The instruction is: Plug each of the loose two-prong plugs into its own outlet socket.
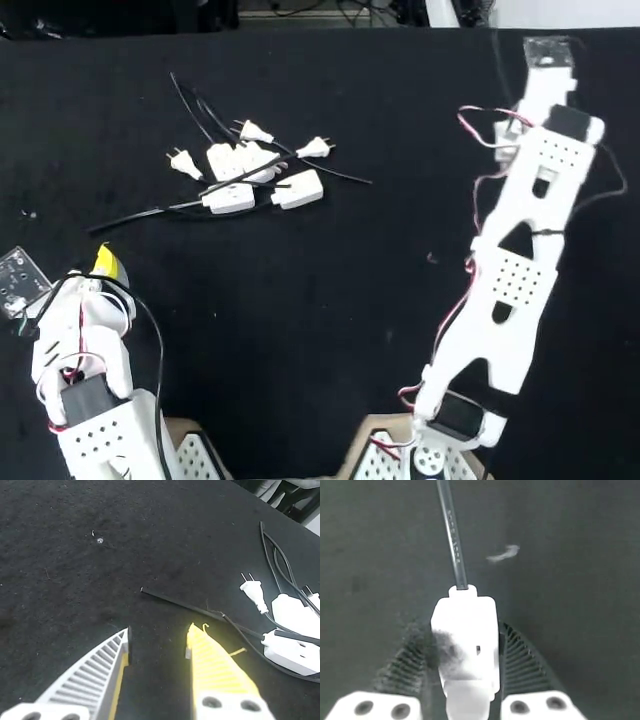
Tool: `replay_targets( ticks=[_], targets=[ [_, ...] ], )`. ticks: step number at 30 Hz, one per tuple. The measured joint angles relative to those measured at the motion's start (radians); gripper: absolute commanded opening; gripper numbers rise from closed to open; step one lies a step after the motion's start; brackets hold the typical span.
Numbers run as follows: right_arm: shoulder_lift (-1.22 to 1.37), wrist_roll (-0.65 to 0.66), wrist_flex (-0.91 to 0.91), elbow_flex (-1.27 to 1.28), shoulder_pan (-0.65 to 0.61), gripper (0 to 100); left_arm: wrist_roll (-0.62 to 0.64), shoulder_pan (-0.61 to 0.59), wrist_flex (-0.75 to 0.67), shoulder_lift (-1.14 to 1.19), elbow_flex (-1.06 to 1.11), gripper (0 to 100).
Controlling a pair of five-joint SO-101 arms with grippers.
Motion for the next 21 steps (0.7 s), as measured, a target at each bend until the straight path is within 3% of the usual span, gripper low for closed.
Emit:
replay_targets(
  ticks=[6,14,21],
  targets=[
    [0.075,0.000,0.000,-0.084,0.008,3.1,0.000,0.000,0.000,0.000,0.000,19],
    [0.081,0.000,0.000,-0.106,0.008,33.5,0.000,0.000,0.000,0.000,0.000,19],
    [0.063,0.000,-0.061,-0.169,-0.023,34.7,0.000,0.000,0.000,0.000,0.000,19]
  ],
)
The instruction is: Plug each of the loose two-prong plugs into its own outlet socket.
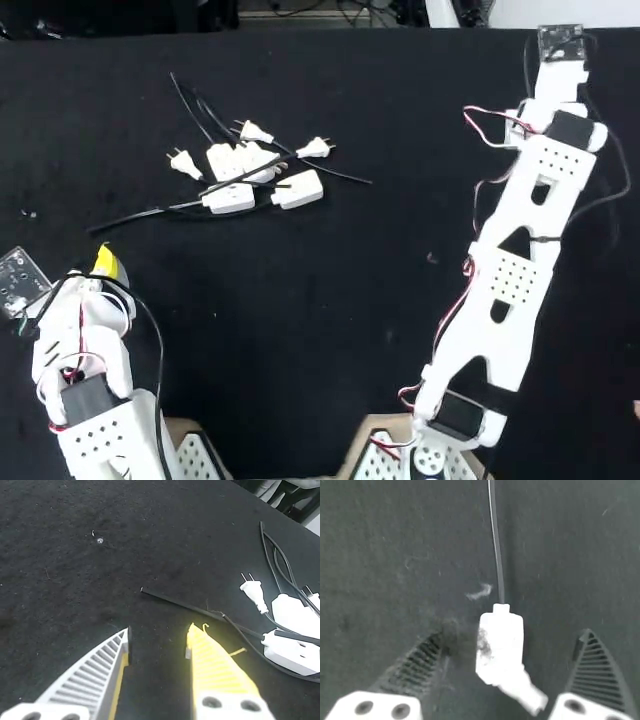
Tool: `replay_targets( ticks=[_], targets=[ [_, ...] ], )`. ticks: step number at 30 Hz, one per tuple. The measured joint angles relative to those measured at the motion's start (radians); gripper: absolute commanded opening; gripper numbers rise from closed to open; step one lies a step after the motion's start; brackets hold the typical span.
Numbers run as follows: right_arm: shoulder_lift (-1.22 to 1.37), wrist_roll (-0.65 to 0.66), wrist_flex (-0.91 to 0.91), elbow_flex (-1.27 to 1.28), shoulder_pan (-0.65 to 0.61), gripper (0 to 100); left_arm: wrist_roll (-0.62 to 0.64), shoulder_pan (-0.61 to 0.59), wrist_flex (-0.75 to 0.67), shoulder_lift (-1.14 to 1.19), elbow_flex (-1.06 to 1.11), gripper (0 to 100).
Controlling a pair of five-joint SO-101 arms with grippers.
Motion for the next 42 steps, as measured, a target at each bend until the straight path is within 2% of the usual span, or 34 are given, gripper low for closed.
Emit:
replay_targets(
  ticks=[7,19,29,36,42],
  targets=[
    [-0.124,0.000,0.006,-0.002,-0.054,34.7,0.000,0.000,0.000,0.000,0.000,19],
    [-0.305,0.000,0.241,-0.002,-0.147,34.6,0.000,0.000,0.000,0.000,0.000,19],
    [-0.451,0.000,0.351,-0.003,-0.358,34.3,0.000,0.000,0.000,0.000,0.000,19],
    [-0.417,0.000,0.354,-0.003,-0.465,12.3,0.000,0.000,0.000,0.000,0.000,19],
    [-0.419,-0.014,0.356,-0.009,-0.548,16.8,0.000,0.000,0.000,0.000,0.000,19]
  ],
)
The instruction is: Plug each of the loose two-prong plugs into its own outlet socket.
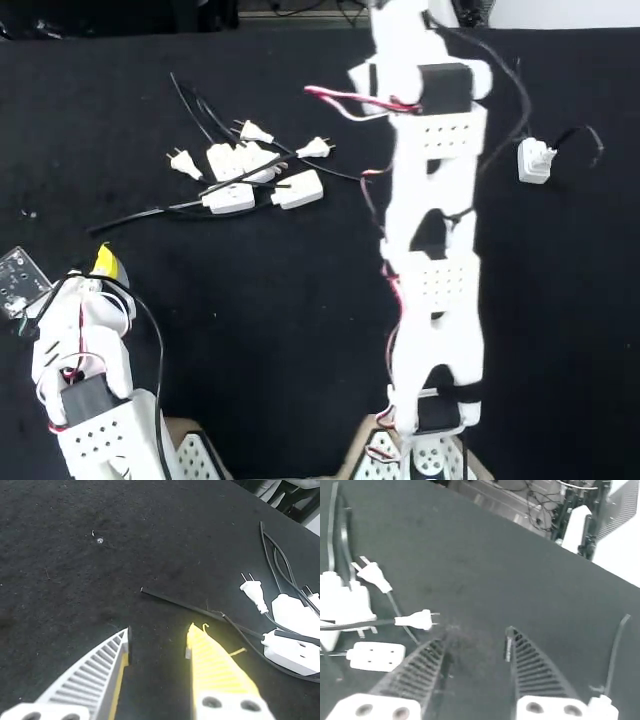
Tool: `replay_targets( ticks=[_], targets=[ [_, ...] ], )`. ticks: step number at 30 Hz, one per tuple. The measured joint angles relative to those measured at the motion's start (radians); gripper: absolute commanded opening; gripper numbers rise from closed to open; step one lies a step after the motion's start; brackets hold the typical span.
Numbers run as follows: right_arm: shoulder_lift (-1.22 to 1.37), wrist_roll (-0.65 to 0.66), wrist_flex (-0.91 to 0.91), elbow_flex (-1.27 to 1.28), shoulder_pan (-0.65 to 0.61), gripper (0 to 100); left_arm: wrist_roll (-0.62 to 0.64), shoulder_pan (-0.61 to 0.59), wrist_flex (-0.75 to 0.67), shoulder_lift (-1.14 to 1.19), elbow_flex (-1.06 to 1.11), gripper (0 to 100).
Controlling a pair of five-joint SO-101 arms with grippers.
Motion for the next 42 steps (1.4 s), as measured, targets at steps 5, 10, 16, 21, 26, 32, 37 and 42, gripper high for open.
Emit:
replay_targets(
  ticks=[5,10,16,21,26,32,37,42],
  targets=[
    [-0.066,-0.112,0.000,0.100,-0.061,21.6,0.000,0.000,0.000,0.000,0.000,19],
    [-0.267,-0.137,0.000,0.443,-0.126,21.4,0.000,0.000,0.000,0.000,0.000,19],
    [-0.334,-0.011,-0.117,0.924,-0.155,21.6,0.000,0.000,0.000,0.000,0.000,19],
    [-0.334,0.270,-0.255,1.142,-0.157,21.6,0.000,0.000,0.000,0.000,0.000,19],
    [-0.336,0.511,-0.328,1.209,-0.158,21.6,0.000,0.000,0.000,0.000,0.000,19],
    [-0.315,0.684,-0.483,1.289,-0.160,21.6,0.000,0.000,0.000,0.000,0.000,19],
    [-0.227,0.720,-0.585,1.297,-0.163,21.6,0.000,0.000,0.000,0.000,0.000,19],
    [-0.206,0.721,-0.603,1.297,-0.189,21.7,0.000,0.000,0.000,0.000,0.000,19]
  ],
)
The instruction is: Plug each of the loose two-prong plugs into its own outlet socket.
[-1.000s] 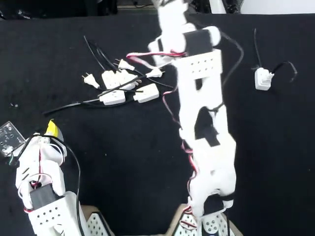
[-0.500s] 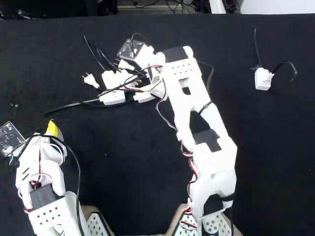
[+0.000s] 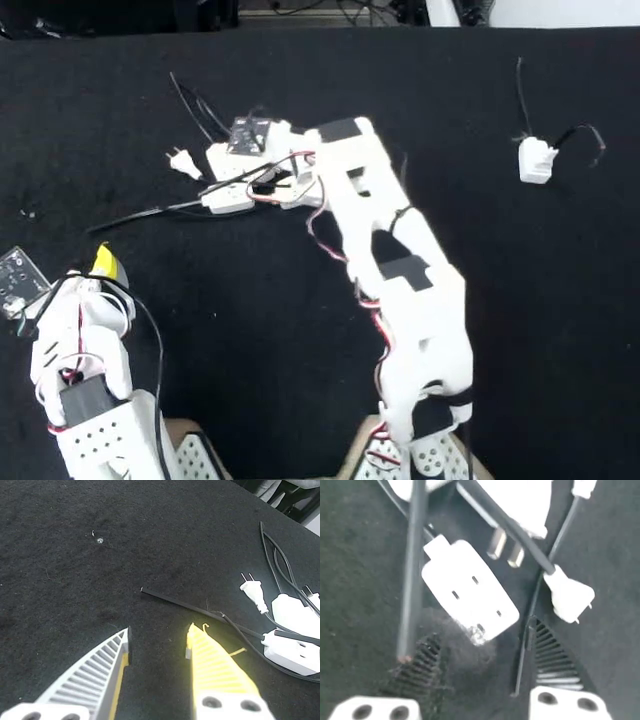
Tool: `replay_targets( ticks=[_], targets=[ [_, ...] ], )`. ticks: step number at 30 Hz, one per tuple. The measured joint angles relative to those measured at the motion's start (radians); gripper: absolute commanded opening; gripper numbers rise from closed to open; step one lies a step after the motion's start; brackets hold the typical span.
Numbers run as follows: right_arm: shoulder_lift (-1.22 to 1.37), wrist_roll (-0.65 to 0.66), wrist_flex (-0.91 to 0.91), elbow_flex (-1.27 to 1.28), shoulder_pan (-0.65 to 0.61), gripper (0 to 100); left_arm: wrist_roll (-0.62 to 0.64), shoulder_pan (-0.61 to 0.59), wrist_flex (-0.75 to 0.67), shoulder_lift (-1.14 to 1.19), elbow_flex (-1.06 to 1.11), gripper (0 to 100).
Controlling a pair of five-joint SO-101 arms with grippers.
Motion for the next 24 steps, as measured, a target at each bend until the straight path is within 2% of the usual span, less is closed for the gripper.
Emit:
replay_targets(
  ticks=[13,15,17,24],
  targets=[
    [0.098,0.020,0.026,-0.026,-0.048,20.8,0.000,0.000,0.000,0.000,0.000,19],
    [0.103,0.058,0.049,-0.026,-0.046,14.3,0.000,0.000,0.000,0.000,0.000,19],
    [0.103,0.074,0.077,-0.035,-0.046,2.3,0.000,0.000,0.000,0.000,0.000,19],
    [0.018,0.052,0.265,-0.038,-0.051,1.0,0.000,0.000,0.000,0.000,0.000,19]
  ],
)
